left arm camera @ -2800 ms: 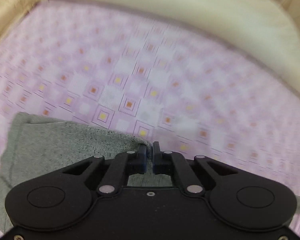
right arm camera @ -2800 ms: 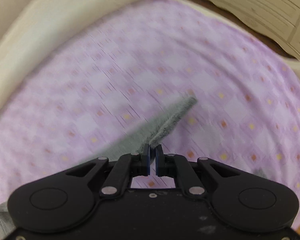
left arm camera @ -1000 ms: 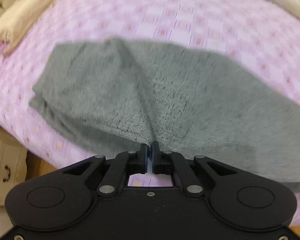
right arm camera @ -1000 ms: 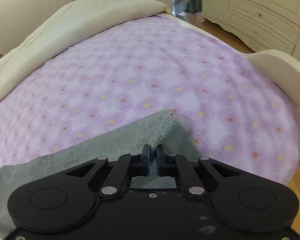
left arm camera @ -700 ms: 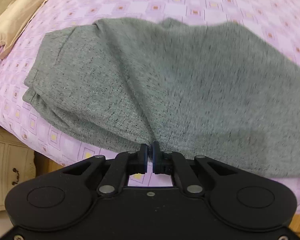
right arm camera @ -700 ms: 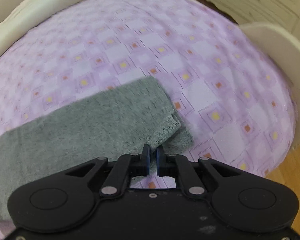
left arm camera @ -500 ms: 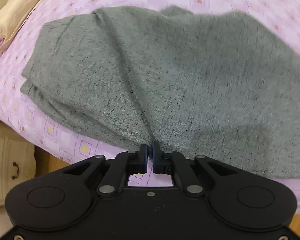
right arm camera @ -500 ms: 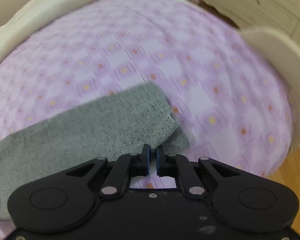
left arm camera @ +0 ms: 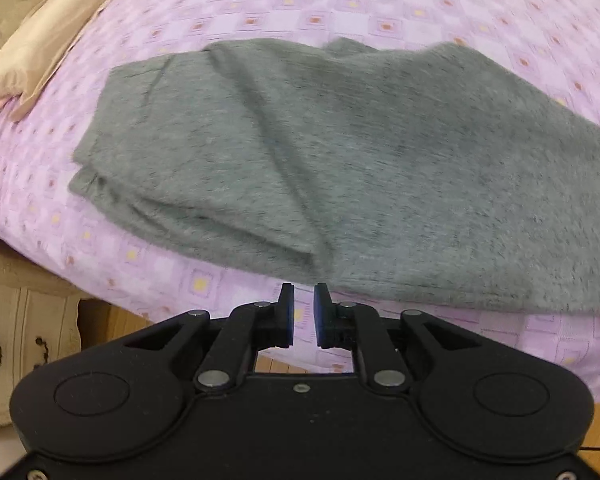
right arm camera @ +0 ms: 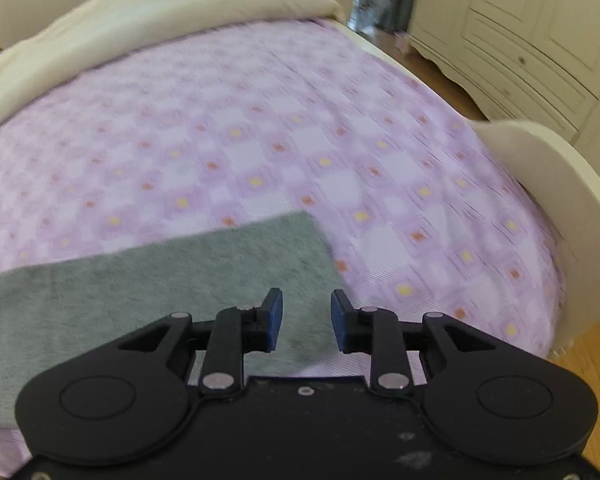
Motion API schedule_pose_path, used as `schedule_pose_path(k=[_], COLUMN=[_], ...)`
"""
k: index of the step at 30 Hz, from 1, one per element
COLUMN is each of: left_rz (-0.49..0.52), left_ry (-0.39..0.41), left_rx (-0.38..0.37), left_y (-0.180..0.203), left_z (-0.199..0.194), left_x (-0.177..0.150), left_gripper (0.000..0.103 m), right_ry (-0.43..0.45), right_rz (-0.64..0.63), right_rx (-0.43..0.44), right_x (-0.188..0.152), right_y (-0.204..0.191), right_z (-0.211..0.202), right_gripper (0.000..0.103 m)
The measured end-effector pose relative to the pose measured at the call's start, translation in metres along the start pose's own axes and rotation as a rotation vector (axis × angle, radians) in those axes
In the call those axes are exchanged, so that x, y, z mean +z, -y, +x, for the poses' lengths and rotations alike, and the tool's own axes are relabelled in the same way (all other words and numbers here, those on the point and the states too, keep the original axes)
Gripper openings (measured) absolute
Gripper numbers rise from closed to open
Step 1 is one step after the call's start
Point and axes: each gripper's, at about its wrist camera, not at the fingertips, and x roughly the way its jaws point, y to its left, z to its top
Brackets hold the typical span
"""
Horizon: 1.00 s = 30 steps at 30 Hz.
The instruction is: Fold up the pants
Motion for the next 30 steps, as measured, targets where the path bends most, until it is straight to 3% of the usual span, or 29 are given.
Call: schedule_pose_path(k=[9, 10, 12, 14, 20, 23, 27, 30], left_rz=[-0.127, -0.136, -0.144, -0.146, 0.006, 0.073, 0.112, 0.118], left_ry=[0.041, 0.046, 0.055, 0.072, 0.081, 0.053, 0.021, -0.001], left_rx=[0.034, 0.032, 0.043, 0.045, 0.012, -0.054, -0.152, -0.195], left_y=[-0.098, -0.112, -0.139, -0.167, -0.221, -0.238, -0.25, -0.254], left_z=[0.021, 0.026, 0.033, 0.044, 0.079, 0.098, 0.118, 0.131], left_x=[0.042, 0.048, 0.058, 0.068, 0.098, 0.108, 0.115, 0.12], left_gripper=[0.024, 0.025, 0.038, 0.039, 0.039, 0.046, 0.044, 0.044], right_ry=[-0.015, -0.02, -0.043, -0.063, -0.099, -0.109, -0.13, -0.159], right_rz=[-0.102, -0.11, -0.123, -0.134, -0.187, -0.222, -0.261, -0.301], right_rx=[0.163, 0.176, 0.192, 0.216, 0.266, 0.286, 0.308, 0.382], right_x=[-0.012, -0.015, -0.022, -0.029, -0.052, -0.062, -0.075, -0.085], right_y=[-0.099, -0.114, -0.147, -0.18, -0.281, -0.323, -0.366, -0.392], right_z=[-0.013, -0.015, -0.019, -0.024, -0.042, -0.05, -0.06, -0.065], right_gripper=[0.029, 0.029, 0.029, 0.029, 0.029, 0.029, 0.029, 0.029])
